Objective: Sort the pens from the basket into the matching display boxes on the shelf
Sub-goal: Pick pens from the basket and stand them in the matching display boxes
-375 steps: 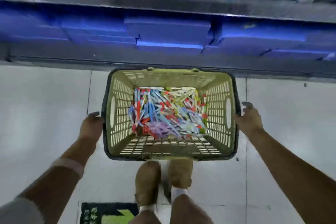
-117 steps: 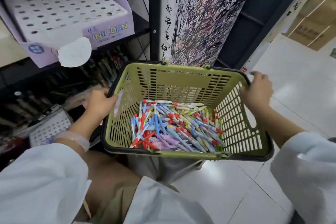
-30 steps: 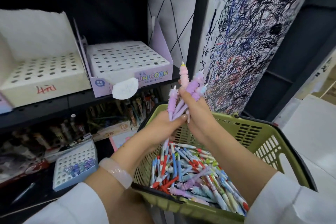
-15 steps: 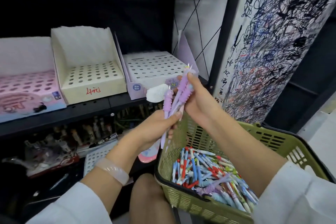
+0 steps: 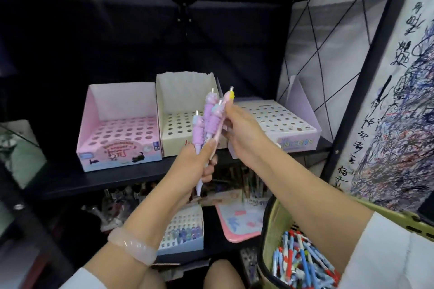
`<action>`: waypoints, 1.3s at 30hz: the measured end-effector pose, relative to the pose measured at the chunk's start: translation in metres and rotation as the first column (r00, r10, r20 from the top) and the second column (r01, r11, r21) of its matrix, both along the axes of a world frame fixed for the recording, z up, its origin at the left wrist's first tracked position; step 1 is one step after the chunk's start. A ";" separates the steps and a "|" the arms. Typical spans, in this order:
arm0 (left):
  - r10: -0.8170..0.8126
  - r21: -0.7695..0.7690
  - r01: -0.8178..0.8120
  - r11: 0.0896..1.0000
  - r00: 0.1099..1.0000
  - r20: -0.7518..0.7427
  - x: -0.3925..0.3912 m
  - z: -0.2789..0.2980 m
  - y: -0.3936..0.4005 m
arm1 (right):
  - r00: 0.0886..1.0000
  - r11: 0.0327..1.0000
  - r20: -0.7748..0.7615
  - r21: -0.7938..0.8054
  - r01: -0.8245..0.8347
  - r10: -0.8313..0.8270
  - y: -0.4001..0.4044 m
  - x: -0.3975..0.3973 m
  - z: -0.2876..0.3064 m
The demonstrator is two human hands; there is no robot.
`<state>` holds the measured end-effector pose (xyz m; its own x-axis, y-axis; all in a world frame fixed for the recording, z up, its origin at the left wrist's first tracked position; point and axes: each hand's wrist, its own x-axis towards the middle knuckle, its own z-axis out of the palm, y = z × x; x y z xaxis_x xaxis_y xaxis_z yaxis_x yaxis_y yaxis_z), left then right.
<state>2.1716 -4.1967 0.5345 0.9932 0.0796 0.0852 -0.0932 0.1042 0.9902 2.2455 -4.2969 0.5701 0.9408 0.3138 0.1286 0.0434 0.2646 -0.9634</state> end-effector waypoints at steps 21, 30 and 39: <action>0.176 -0.076 -0.172 0.982 0.984 0.041 0.069 0.045 0.043 | 0.774 0.796 0.360 -0.124 0.593 -0.521 -0.023 0.152 0.053; 0.198 -0.086 -0.195 0.977 0.980 0.019 0.087 0.040 0.048 | 0.805 0.711 0.554 -0.478 0.516 -0.212 -0.006 0.172 0.027; 0.109 -0.116 -0.105 0.988 0.994 0.031 0.088 0.036 0.044 | 0.791 0.568 0.611 -0.637 0.521 -0.040 -0.005 0.175 0.015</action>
<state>2.2600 -4.1527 0.5702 0.9747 0.1966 0.1063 -0.1467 0.2040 0.9679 2.4205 -4.3020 0.5846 0.8660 0.2459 0.4354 0.4818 -0.6437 -0.5946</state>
